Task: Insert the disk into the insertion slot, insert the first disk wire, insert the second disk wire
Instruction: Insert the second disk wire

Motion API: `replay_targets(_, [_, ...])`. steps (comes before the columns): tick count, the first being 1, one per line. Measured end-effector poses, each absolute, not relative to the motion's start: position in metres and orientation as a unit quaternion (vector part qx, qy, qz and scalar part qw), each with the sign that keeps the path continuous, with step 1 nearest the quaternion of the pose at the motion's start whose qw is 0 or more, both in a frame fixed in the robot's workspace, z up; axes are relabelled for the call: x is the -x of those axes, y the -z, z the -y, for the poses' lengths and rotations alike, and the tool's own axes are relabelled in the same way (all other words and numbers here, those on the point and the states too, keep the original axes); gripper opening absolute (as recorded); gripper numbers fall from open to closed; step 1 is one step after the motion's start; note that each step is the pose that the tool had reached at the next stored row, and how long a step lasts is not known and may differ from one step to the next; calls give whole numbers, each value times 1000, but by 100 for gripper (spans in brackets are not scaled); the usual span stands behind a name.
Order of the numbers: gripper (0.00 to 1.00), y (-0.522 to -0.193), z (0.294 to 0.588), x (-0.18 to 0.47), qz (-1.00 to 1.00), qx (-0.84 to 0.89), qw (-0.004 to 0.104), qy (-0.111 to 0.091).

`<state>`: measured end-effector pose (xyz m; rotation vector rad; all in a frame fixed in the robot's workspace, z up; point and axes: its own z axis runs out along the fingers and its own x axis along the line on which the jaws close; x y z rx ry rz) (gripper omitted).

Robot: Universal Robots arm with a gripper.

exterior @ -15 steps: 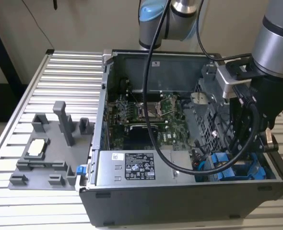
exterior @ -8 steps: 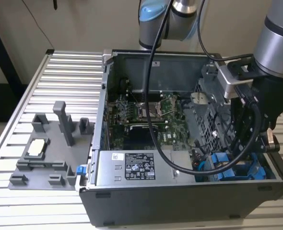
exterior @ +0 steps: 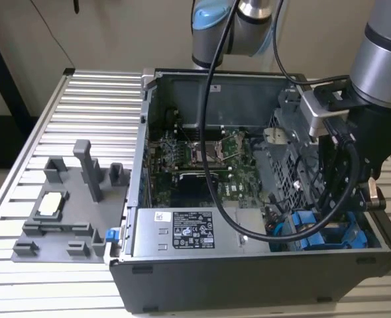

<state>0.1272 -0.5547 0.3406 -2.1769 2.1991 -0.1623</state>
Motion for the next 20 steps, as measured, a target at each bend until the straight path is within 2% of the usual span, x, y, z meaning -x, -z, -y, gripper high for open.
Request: replay_targets(20, [16, -343, 553, -126, -709, 702, 23, 54])
